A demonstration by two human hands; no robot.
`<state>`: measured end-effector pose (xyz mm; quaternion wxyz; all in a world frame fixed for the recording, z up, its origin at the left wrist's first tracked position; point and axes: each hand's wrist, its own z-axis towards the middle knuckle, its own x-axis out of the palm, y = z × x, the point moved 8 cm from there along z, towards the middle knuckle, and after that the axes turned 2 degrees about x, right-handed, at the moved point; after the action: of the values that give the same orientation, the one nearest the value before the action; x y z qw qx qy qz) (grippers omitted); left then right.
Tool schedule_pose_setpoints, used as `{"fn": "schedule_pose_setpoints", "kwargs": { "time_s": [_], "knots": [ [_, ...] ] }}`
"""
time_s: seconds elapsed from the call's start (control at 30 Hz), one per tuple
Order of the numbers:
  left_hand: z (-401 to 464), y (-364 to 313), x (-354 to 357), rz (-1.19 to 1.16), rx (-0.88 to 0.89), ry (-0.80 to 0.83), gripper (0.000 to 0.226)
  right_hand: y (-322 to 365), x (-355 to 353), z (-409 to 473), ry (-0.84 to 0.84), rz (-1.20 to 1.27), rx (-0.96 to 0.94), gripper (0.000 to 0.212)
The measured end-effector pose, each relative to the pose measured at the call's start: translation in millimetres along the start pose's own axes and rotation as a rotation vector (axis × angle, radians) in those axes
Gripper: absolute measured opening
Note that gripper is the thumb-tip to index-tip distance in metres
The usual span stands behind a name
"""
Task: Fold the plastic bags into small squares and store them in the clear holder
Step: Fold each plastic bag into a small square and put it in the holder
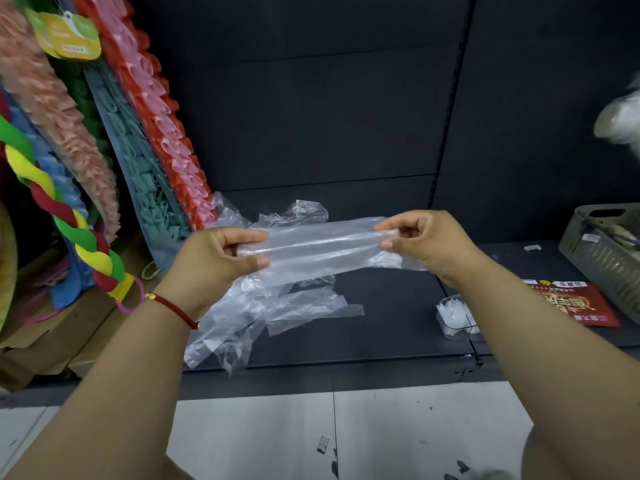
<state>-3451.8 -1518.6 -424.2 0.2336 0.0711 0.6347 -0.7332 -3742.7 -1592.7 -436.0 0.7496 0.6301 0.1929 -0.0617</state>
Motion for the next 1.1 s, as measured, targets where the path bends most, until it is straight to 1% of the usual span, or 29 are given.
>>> {"fn": "schedule_pose_setpoints", "kwargs": {
  "time_s": [0.1,0.2,0.27,0.33,0.4,0.43,0.5,0.57,0.6,0.7,0.77,0.8,0.83,0.87,0.9,0.93,0.97,1.0,1.03,1.1],
  "knots": [
    [-2,-10,-3,0.198,0.059,-0.033,0.025,-2,4,3,0.006,-0.05,-0.003,0.014],
    [-3,-20,-2,0.384,0.133,-0.021,0.007,-5,8,4,0.015,-0.185,0.016,0.01],
    [-1,-23,-4,0.441,0.166,-0.041,0.014,-11,12,4,0.052,-0.249,0.063,0.012],
    [2,-20,-6,0.325,0.138,-0.077,0.02,-19,21,1,0.147,-0.311,0.121,0.015],
    [1,-17,-7,0.13,0.083,-0.117,0.028,-26,36,-6,0.303,-0.34,0.161,0.014],
    [0,-17,-8,0.073,0.076,-0.15,0.03,-29,46,-11,0.398,-0.313,0.183,0.013],
    [-1,-22,-7,0.06,0.096,-0.185,0.031,-31,65,-26,0.583,-0.267,0.221,0.014],
    [-1,-31,1,0.094,0.136,-0.161,0.032,-28,80,-38,0.672,-0.19,0.228,0.011],
    [-1,-33,5,0.098,0.148,-0.139,0.032,-25,87,-42,0.673,-0.114,0.224,0.01],
    [-3,-39,20,0.09,0.174,-0.068,0.028,-17,101,-46,0.601,0.069,0.196,0.017],
    [-3,-42,27,0.097,0.19,-0.069,0.022,-11,107,-47,0.545,0.094,0.164,0.008],
    [-3,-42,28,0.044,0.178,-0.098,0.017,-9,108,-47,0.521,0.099,0.156,0.005],
    [-3,-38,29,-0.094,0.132,-0.112,0.011,-7,108,-46,0.5,0.116,0.159,0.005],
    [-3,-32,34,-0.296,0.056,-0.087,0.012,-6,107,-45,0.482,0.148,0.171,0.006],
    [-4,-26,44,-0.486,-0.037,-0.015,0.023,-7,106,-43,0.465,0.194,0.19,0.008],
    [-8,-23,57,-0.586,-0.113,0.08,0.031,-6,104,-42,0.452,0.242,0.206,0.01],
    [-12,-21,68,-0.572,-0.155,0.159,0.033,-5,103,-41,0.443,0.278,0.212,0.01],
    [-16,-19,75,-0.511,-0.168,0.196,0.029,-4,102,-40,0.436,0.295,0.211,0.009],
    [-17,-17,77,-0.436,-0.162,0.169,0.022,-4,101,-39,0.429,0.3,0.208,0.008],
    [-14,-13,67,-0.373,-0.156,0.018,0.015,-7,100,-37,0.412,0.278,0.208,0.007]
  ]
}}
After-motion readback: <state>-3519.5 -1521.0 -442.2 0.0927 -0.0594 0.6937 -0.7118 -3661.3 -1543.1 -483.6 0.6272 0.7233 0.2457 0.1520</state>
